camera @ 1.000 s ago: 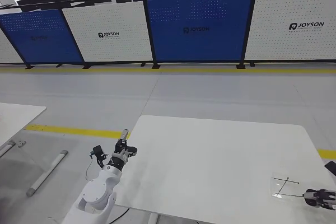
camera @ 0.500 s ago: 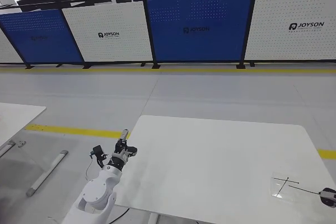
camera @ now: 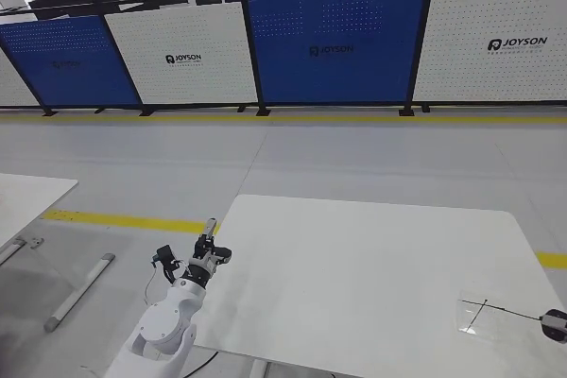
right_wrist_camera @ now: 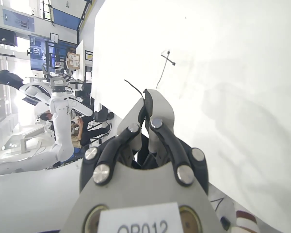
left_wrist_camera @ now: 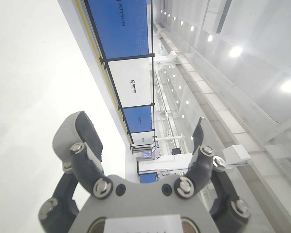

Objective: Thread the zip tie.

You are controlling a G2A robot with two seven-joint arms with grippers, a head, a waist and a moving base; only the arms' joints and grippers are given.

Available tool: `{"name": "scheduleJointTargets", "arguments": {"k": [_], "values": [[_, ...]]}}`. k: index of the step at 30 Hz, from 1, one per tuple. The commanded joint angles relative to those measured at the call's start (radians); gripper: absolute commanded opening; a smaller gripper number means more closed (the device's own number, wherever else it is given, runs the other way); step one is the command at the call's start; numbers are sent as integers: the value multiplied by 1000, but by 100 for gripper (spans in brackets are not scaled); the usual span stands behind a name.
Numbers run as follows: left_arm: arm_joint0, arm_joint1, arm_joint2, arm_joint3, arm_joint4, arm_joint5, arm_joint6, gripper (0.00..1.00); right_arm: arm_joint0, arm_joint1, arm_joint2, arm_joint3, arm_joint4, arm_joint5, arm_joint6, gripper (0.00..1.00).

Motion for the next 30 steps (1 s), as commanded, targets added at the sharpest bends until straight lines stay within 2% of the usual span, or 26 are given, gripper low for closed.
{"name": "scheduleJointTargets", "arguments": {"k": [1,4,22,23,26,30], "values": [[0,0,0,0,0,0,0,100,-26,-1,36,-35,25,-51,-18,0],[0,0,0,0,0,0,0,100,-70,-8,43,-112,10,-100,-83,0],[0,0,0,0,0,0,0,100,-70,-8,43,-112,10,-100,-83,0],[0,0,0,0,0,0,0,100,-72,-9,36,-117,22,-100,-86,0],[0,0,0,0,0,0,0,100,-55,-16,-9,-110,116,-147,-49,0],[0,0,0,0,0,0,0,100,26,-27,-99,-141,155,-153,-10,0]]}}
